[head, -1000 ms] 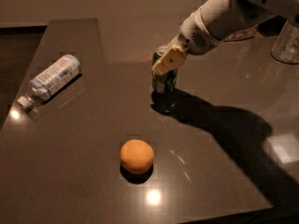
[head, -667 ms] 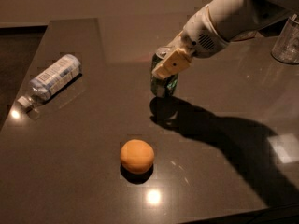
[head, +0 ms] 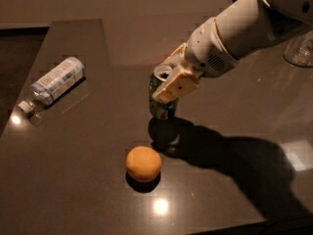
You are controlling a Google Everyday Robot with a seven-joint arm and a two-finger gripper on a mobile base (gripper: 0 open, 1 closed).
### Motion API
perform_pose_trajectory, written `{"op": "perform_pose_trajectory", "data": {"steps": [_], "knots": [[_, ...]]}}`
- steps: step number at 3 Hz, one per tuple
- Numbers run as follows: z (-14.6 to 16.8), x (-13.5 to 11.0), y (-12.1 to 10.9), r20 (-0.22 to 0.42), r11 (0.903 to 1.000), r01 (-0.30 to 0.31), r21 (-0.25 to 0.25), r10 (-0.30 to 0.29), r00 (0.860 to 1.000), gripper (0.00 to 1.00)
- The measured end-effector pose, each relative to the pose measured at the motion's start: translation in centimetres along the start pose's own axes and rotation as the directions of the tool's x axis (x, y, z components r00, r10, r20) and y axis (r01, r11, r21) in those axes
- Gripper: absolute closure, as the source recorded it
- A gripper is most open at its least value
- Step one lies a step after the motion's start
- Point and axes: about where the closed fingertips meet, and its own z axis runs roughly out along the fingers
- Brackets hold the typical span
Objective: Move green can near orange
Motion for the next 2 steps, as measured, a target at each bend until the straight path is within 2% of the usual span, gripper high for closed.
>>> {"op": "perform_pose_trajectory", "data": {"steps": [1, 2], "knots": [[1.42, 0.56, 1.86, 0.004, 0.9962, 0.06, -0.062, -0.06, 0.998, 1.0], [2.01, 0.84, 2.66, 0.01, 0.9923, 0.081, -0.094, -0.08, 0.997, 1.0]]}}
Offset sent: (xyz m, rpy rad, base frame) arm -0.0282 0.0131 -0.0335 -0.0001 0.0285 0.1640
